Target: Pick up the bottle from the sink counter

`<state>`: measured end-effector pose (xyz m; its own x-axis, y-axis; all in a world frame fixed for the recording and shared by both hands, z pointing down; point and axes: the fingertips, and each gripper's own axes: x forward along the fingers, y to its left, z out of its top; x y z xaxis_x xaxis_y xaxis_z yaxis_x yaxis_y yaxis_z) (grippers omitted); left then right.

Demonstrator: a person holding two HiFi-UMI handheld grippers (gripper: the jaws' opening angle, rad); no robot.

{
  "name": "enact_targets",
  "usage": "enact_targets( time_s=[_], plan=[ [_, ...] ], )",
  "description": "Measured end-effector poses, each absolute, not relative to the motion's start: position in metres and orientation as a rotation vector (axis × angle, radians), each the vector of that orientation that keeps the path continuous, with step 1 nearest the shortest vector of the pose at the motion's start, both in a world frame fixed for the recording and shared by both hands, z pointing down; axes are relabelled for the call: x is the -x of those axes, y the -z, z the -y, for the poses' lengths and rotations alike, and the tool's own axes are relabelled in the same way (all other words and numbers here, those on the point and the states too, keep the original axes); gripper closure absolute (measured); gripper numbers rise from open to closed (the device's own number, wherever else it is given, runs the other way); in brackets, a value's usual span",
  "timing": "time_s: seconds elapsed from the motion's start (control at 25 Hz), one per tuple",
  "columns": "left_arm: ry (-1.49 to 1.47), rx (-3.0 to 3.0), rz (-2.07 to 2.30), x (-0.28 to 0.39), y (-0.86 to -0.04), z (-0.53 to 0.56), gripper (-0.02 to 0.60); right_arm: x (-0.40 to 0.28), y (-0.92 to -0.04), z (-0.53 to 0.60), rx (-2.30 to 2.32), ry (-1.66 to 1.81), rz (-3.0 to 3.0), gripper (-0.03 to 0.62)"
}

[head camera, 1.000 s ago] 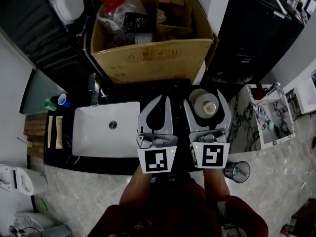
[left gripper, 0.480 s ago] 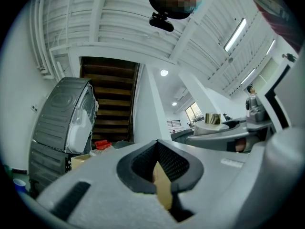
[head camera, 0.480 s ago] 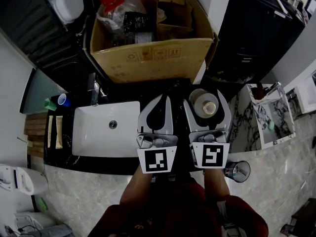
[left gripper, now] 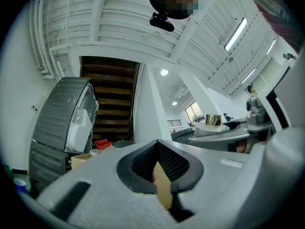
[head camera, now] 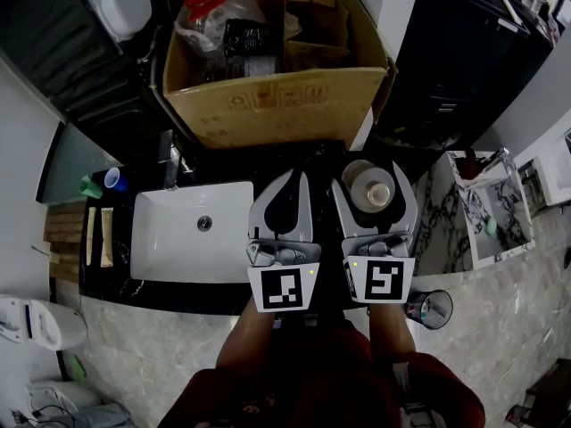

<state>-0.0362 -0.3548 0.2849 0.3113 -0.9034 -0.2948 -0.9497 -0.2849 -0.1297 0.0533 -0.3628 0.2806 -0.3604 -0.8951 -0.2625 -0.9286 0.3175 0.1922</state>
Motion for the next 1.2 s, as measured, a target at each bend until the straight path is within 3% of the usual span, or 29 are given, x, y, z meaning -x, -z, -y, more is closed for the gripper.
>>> enact_targets(
  time_s=[1.2],
  plan=[
    [-0.27, 2.316, -1.679, 0.032, -0.284, 0.351, 0.578, -0.058, -0.288, 0.361, 1.731, -0.461, -2.479, 0.255]
  ],
)
